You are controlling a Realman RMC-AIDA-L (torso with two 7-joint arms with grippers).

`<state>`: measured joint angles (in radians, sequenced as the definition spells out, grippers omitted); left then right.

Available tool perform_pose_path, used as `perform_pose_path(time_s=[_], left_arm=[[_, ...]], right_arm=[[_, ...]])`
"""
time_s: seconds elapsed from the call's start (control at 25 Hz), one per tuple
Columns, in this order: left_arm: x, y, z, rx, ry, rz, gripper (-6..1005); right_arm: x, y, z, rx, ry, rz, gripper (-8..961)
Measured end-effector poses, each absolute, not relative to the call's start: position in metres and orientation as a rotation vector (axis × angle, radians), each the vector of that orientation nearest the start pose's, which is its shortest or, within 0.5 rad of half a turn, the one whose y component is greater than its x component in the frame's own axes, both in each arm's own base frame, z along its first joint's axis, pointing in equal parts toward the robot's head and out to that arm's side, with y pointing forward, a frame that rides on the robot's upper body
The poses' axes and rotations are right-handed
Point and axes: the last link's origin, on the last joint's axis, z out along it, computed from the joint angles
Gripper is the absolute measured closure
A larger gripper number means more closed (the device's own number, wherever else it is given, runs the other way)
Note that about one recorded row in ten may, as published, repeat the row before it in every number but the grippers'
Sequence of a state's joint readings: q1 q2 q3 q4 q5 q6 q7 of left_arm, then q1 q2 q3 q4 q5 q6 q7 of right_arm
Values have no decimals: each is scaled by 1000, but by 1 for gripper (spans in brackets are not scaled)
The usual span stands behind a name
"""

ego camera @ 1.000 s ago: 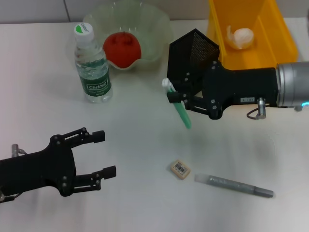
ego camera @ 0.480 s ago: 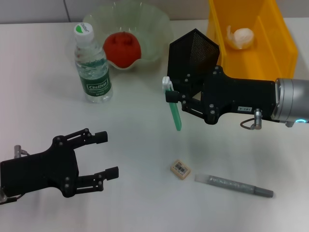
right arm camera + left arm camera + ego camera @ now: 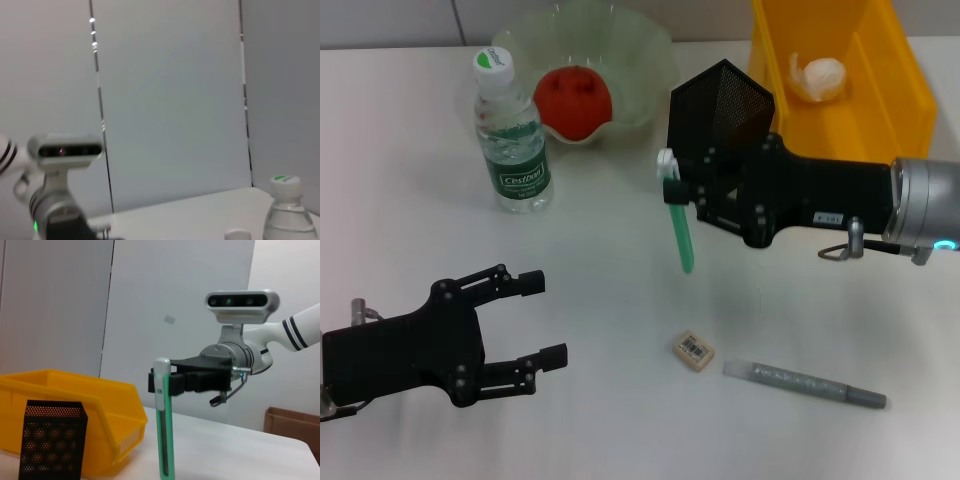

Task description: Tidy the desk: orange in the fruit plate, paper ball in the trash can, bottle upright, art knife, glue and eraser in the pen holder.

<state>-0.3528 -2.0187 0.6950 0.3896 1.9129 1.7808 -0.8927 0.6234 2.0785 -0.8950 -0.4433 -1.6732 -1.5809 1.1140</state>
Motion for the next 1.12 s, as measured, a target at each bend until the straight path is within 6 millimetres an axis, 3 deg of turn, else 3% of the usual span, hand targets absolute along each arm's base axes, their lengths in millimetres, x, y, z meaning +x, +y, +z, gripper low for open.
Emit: perform_pose_path(time_s=[0.16,0.4,0.6,1.12], left_arm=[[-304,238,-10,-2743,-371,-957,168],[-304,238,-11,-2744,-368,-960,168],[-303,239,-10,-2746,-362,-960,168],[-302,240,-10,-2748,-355,-965,168]], right_arm=[[205,343,-23,-2726,640,1114,724],[218,367,2,-2509,1336,1156,720],[224,372,7,-2441,1527,1153,717],[222,383,4,-2346,1540,1177,709]])
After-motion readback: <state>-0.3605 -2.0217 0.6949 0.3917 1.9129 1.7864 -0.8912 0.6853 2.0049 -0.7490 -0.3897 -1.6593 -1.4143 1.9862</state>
